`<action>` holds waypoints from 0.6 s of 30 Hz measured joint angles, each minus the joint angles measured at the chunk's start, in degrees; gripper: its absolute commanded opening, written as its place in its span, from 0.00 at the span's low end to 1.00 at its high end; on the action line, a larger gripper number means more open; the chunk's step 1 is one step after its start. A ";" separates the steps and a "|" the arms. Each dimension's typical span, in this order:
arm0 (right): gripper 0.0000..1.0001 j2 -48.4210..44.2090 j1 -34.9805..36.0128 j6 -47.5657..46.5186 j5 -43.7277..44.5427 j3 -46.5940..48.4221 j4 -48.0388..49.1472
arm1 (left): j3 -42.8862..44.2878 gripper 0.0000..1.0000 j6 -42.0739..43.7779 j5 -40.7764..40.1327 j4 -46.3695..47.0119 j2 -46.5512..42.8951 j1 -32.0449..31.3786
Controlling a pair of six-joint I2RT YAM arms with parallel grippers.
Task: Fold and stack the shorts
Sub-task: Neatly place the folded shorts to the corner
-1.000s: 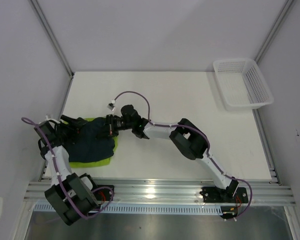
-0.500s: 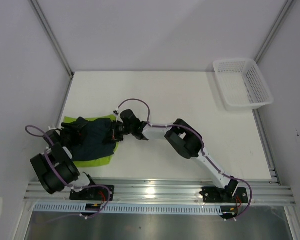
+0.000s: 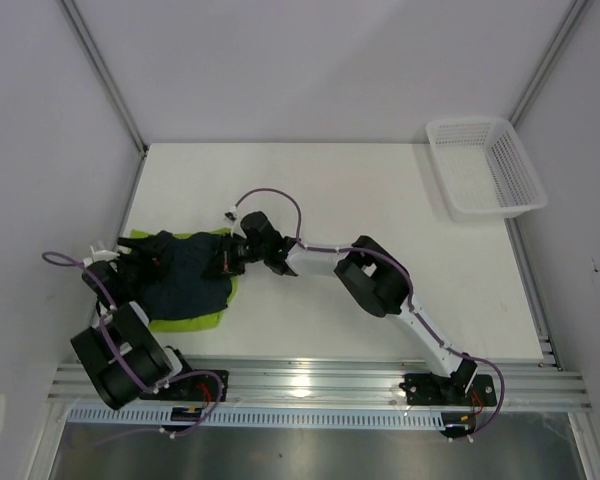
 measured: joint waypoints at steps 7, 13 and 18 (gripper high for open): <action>0.00 -1.88 0.00 -1.05 0.42 4.83 0.20 | 2.03 0.83 2.89 -0.74 -12.09 -16.52 0.00; 0.00 -1.57 -0.02 -0.48 0.98 9.64 0.76 | 6.03 0.84 4.24 -1.01 -19.26 -16.92 0.00; 0.00 0.96 -0.37 0.74 5.20 12.41 2.73 | 6.49 0.91 4.76 -1.27 -23.19 -19.04 0.00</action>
